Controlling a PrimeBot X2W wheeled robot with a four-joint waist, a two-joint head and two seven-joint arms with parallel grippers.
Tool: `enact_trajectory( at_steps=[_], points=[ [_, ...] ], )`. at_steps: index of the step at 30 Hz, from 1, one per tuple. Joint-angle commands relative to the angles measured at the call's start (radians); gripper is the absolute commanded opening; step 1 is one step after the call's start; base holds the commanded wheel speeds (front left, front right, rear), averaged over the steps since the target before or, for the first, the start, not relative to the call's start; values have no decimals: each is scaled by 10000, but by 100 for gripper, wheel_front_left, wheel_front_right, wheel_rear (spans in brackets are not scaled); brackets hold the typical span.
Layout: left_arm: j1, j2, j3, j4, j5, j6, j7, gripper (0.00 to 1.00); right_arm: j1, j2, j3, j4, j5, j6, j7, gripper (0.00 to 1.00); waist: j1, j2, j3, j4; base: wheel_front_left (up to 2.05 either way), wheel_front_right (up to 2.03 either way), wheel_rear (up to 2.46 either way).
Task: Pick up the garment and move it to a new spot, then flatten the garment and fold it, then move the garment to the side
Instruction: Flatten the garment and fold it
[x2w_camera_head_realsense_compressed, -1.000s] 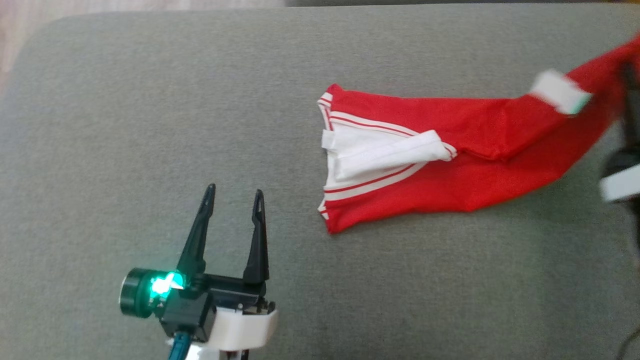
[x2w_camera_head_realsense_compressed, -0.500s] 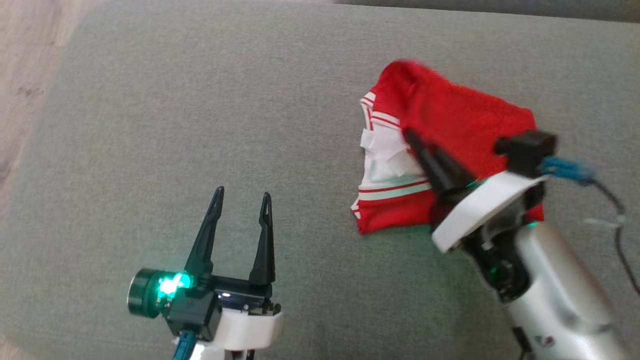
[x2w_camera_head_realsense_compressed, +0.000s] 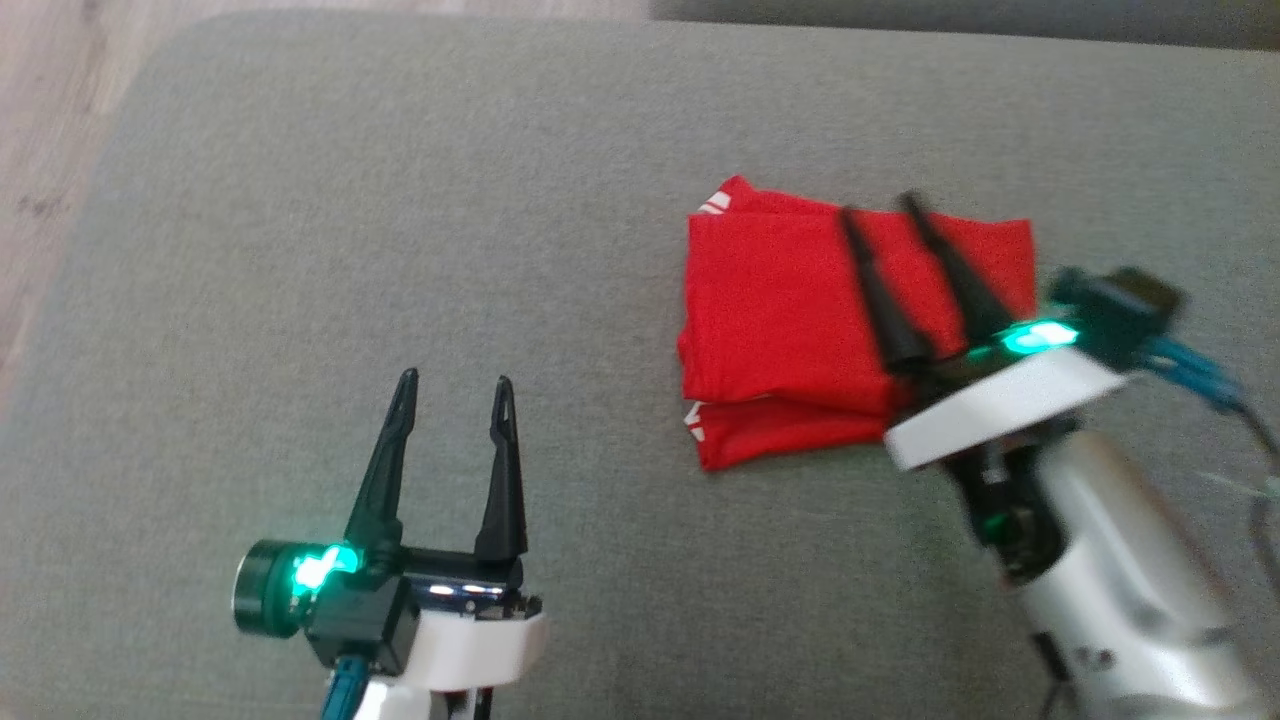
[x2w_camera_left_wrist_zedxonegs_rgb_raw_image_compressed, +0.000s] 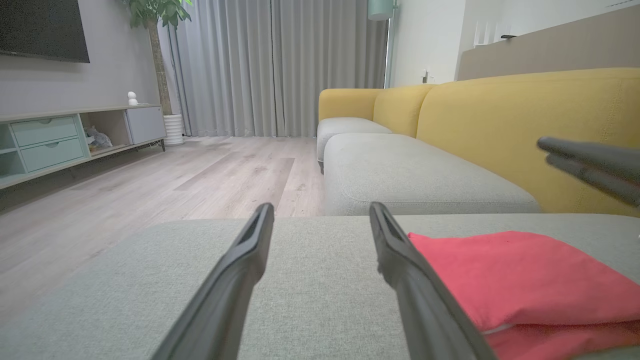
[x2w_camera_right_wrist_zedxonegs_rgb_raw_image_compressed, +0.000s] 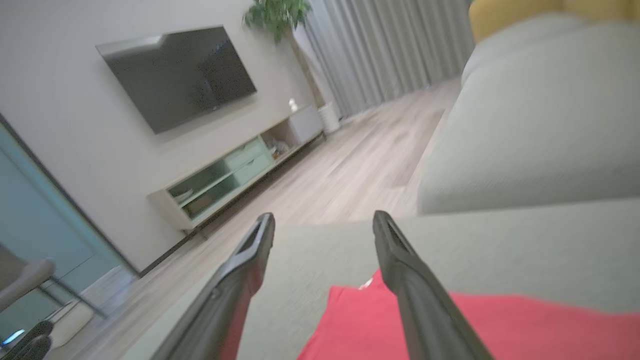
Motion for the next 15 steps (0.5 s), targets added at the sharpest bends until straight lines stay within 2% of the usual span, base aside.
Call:
enact_trajectory(
  at_steps=[1, 4, 7, 12, 15],
  points=[
    [31, -57, 432, -293, -86, 42, -51, 100, -7, -367, -192, -502, -252, 65, -696, 100, 0, 0, -272, -274, 0, 0, 0],
    [188, -59, 582, -240, -65, 45, -51, 100, 608, -855, -711, -602, -470, 65, -1560, 100, 0, 0, -629, -562, 0, 0, 0],
    [433, -60, 736, -140, -27, 32, -51, 100, 1471, -1180, -1193, -568, -876, 65, -1918, 100, 0, 0, -1068, -844, 0, 0, 0],
    [967, -61, 1086, -125, 59, 69, -51, 100, 2994, -809, -2490, -1379, -1955, 65, -1988, 100, 0, 0, -1679, -1318, 0, 0, 0],
    [1217, -60, 1212, -145, 147, 82, -51, 100, 3556, -674, -2713, -1474, -2503, 65, -1989, 100, 0, 0, -1894, -1461, 0, 0, 0]
  ],
)
